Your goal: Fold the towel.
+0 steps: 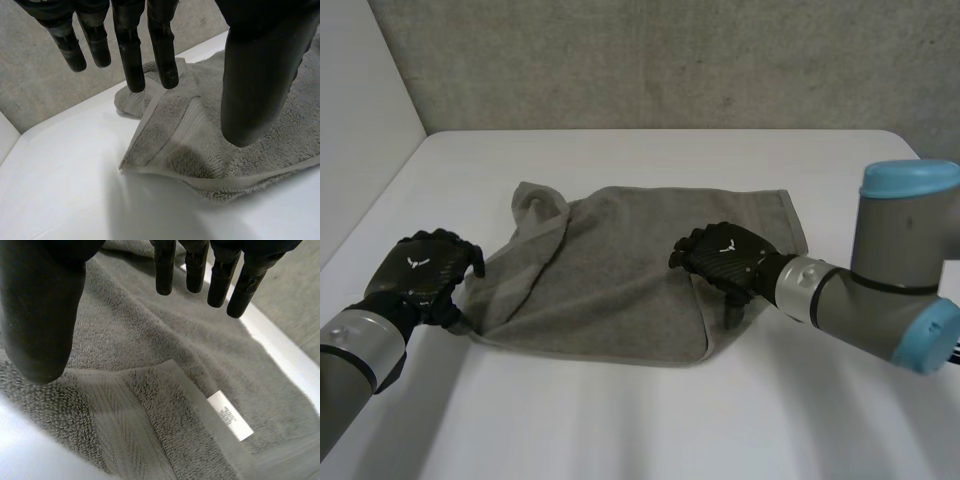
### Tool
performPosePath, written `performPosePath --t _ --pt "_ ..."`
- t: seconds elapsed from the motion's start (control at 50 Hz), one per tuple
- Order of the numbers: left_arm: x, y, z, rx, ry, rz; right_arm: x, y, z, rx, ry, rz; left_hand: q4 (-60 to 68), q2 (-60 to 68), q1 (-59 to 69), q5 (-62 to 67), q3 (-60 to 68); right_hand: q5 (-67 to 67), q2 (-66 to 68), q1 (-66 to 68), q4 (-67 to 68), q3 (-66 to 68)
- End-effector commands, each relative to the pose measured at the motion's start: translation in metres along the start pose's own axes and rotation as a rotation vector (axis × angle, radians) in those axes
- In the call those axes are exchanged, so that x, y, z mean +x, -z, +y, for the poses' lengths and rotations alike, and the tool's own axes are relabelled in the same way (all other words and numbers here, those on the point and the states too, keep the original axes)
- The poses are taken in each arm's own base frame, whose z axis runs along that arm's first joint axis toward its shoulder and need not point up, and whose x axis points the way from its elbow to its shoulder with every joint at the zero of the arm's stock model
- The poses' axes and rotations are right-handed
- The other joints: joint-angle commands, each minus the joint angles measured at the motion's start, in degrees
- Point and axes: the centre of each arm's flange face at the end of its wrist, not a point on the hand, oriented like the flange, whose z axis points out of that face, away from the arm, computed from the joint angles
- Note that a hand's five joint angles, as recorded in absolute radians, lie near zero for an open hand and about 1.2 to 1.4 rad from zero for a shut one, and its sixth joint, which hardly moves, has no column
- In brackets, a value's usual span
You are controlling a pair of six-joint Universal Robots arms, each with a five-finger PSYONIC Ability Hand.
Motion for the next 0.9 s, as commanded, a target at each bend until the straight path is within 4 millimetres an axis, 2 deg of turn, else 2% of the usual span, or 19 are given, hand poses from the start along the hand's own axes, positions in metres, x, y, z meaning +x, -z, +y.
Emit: performPosePath --t 0.02,0.12,0.24,0.32,0.48,0.52,0.54,0.56,0.58,0.62,0.64,0.68,0.7,0.72,0.74,0.8,0.84,0.9 --pt "0.000 0.000 -0.001 0.002 0.000 -0.002 0.016 -0.020 0.008 -0.070 -0.041 0.025 -3.4 -3.2 -3.1 -1.9 -2.9 1.2 -0.9 -1.1 -4.4 -2.4" --pt "0.000 0.000 -0.001 0.002 0.000 -0.001 0.023 -0.026 0.009 -0.080 -0.092 0.052 -3.4 -3.4 -3.3 -2.1 -2.9 2.9 0.8 0.6 -4.4 -2.4" --pt "0.000 0.000 -0.001 0.003 0.000 0.001 0.022 -0.032 0.017 -0.116 -0.146 0.031 -3.4 -3.4 -3.3 -2.1 -2.9 4.9 2.8 2.6 -4.4 -2.4" --pt "0.000 0.000 0.000 0.002 0.000 0.002 0.020 -0.032 0.024 -0.145 -0.167 0.013 -3.4 -3.4 -3.3 -2.1 -2.9 5.3 3.2 2.9 -4.4 -2.4" --pt "0.000 0.001 0.000 0.000 0.001 0.001 0.018 -0.028 0.027 -0.176 -0.189 -0.002 -3.4 -3.4 -3.3 -2.1 -2.9 14.4 12.3 12.0 -4.4 -2.4" --pt "0.000 0.001 0.001 -0.001 0.001 0.002 0.025 -0.022 0.029 -0.187 -0.206 0.004 -3.4 -3.4 -3.3 -2.1 -2.9 24.2 22.1 21.9 -4.4 -2.4" --pt "0.000 0.001 0.001 -0.001 0.001 0.002 0.025 -0.022 0.029 -0.187 -0.207 0.004 -3.4 -3.4 -3.3 -2.1 -2.9 24.3 22.2 21.9 -4.4 -2.4" --pt "0.000 0.001 0.001 -0.002 0.001 0.000 0.028 -0.019 0.028 -0.189 -0.211 0.008 -3.4 -3.4 -3.3 -2.1 -2.9 31.4 29.3 29.1 -4.4 -2.4" --pt "0.000 0.001 0.001 -0.002 0.001 0.000 0.028 -0.019 0.028 -0.189 -0.211 0.008 -3.4 -3.4 -3.3 -2.1 -2.9 31.5 29.4 29.2 -4.4 -2.4" --pt "0.000 0.001 0.001 -0.001 0.001 0.002 0.035 -0.012 0.029 -0.193 -0.219 0.024 -3.4 -3.4 -3.3 -2.1 -2.9 42.9 40.8 40.5 -4.4 -2.4" --pt "0.000 0.001 0.001 -0.001 0.001 0.002 0.035 -0.012 0.029 -0.194 -0.219 0.024 -3.4 -3.4 -3.3 -2.1 -2.9 42.9 40.9 40.6 -4.4 -2.4" --pt "0.000 0.001 0.001 -0.002 0.001 0.000 0.041 0.001 0.028 -0.200 -0.208 0.044 -3.4 -3.4 -3.3 -2.1 -2.9 53.0 50.9 50.6 -4.4 -2.4" --pt "0.000 0.001 0.001 -0.002 0.001 0.000 0.041 0.001 0.028 -0.200 -0.208 0.044 -3.4 -3.4 -3.3 -2.1 -2.9 53.0 50.9 50.7 -4.4 -2.4" --pt "0.000 0.001 0.000 0.000 0.001 0.000 0.044 0.010 0.028 -0.204 -0.200 0.057 -3.4 -3.4 -3.3 -2.1 -2.9 57.0 54.9 54.7 -4.4 -2.4" --pt "0.000 0.001 0.000 0.000 0.001 0.000 0.047 0.021 0.028 -0.212 -0.192 0.071 -3.4 -3.4 -3.3 -2.1 -2.9 57.9 55.8 55.6 -4.4 -2.4" --pt "0.000 0.001 0.000 0.000 0.001 0.001 0.049 0.031 0.029 -0.218 -0.185 0.087 -3.4 -3.4 -3.3 -2.1 -2.9 57.9 55.8 55.6 -4.4 -2.4" --pt "0.000 0.001 0.000 0.000 0.001 0.001 0.051 0.046 0.031 -0.211 -0.171 0.111 -3.4 -3.4 -3.3 -2.1 -2.9 56.7 54.7 54.4 -4.4 -2.4" --pt "0.000 0.001 0.000 0.000 0.001 0.001 0.048 0.056 0.033 -0.194 -0.170 0.123 -3.4 -3.4 -3.3 -2.1 -2.9 52.9 50.8 50.6 -4.4 -2.4"
